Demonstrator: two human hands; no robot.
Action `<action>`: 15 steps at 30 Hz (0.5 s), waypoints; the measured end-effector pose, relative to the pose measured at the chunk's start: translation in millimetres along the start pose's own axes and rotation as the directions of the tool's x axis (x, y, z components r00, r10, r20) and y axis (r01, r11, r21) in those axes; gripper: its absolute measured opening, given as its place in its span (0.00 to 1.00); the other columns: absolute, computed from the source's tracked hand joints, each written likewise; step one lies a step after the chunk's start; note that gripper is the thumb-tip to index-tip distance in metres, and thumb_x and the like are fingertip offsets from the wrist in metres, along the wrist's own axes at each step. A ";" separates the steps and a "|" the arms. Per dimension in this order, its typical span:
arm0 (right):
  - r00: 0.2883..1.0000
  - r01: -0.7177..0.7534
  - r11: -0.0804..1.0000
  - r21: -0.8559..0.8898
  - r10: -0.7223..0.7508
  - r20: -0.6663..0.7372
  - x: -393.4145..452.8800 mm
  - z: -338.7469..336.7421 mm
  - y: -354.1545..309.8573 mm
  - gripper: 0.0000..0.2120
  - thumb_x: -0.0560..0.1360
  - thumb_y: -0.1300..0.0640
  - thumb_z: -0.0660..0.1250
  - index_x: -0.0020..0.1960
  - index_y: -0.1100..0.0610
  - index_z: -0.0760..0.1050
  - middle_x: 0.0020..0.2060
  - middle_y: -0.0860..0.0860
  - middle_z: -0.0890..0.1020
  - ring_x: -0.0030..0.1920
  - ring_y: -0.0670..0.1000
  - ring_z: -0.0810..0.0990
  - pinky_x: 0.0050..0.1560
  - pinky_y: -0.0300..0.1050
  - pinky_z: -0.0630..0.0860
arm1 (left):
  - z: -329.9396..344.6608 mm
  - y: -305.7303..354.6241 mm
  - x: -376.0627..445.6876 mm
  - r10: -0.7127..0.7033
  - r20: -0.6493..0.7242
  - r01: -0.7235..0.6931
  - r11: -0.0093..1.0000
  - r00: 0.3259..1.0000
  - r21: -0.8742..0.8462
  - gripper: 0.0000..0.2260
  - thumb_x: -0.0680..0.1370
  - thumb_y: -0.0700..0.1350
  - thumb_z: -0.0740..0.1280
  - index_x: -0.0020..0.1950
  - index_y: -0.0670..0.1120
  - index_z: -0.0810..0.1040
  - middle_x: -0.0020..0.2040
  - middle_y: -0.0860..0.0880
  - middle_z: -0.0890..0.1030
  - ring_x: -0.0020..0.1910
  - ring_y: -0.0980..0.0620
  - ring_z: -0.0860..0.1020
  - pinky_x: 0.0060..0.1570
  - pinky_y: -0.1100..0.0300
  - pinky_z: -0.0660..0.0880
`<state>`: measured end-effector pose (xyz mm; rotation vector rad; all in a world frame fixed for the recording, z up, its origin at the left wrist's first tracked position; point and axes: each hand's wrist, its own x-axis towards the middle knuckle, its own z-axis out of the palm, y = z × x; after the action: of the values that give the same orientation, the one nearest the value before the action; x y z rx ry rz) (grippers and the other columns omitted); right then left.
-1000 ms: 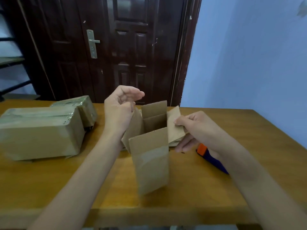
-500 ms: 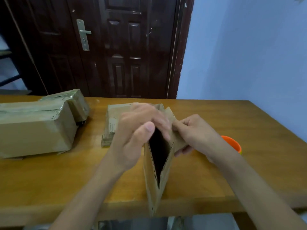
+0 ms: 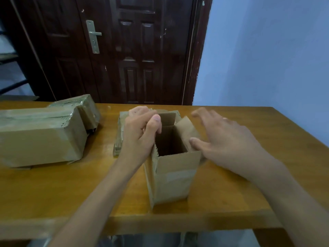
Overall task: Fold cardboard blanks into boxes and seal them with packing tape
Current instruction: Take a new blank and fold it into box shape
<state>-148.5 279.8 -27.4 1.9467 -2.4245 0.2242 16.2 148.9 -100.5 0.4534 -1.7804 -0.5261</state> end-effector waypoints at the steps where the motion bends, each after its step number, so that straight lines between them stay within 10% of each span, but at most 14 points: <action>1: 0.995 0.078 0.996 0.031 -0.075 -0.069 -0.7 2.9 -3.6 0.28 0.81 0.42 0.67 0.77 0.42 0.60 0.69 0.44 0.73 0.65 0.48 0.75 0.59 0.46 0.76 | 0.8 -0.7 -0.6 -0.044 -0.016 0.044 0.999 0.999 -0.017 0.19 0.82 0.49 0.58 0.34 0.43 0.74 0.34 0.49 0.74 0.40 0.48 0.75 0.46 0.49 0.72; 5: 0.894 0.373 0.919 0.125 -0.320 -0.312 -4.4 12.4 -11.0 0.17 0.84 0.41 0.55 0.66 0.44 0.76 0.61 0.42 0.80 0.64 0.42 0.75 0.70 0.48 0.71 | -2.7 -4.5 -3.5 -0.144 -0.009 0.142 0.981 0.990 -0.135 0.15 0.79 0.52 0.62 0.38 0.44 0.73 0.40 0.46 0.77 0.53 0.46 0.78 0.52 0.49 0.74; 8: 0.917 0.392 0.856 0.338 -0.334 -0.218 -10.3 16.8 -7.5 0.27 0.84 0.33 0.45 0.61 0.43 0.79 0.59 0.37 0.81 0.68 0.37 0.72 0.68 0.40 0.69 | -7.0 -8.6 -4.9 -0.164 0.014 0.164 0.970 0.986 -0.179 0.16 0.78 0.52 0.61 0.36 0.42 0.72 0.41 0.47 0.79 0.59 0.46 0.79 0.55 0.48 0.74; 15: 0.930 0.357 0.913 0.196 -0.328 -0.168 -5.1 29.2 -3.7 0.27 0.77 0.24 0.52 0.54 0.39 0.81 0.65 0.36 0.79 0.75 0.36 0.61 0.70 0.44 0.61 | -4.5 -9.1 9.6 -0.167 0.086 0.182 0.959 0.982 -0.218 0.16 0.79 0.51 0.60 0.32 0.48 0.73 0.43 0.44 0.84 0.53 0.47 0.83 0.48 0.44 0.81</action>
<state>-141.7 280.3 -56.5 2.3242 -2.0048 0.6153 18.3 135.5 -97.0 0.4404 -1.7279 -0.8666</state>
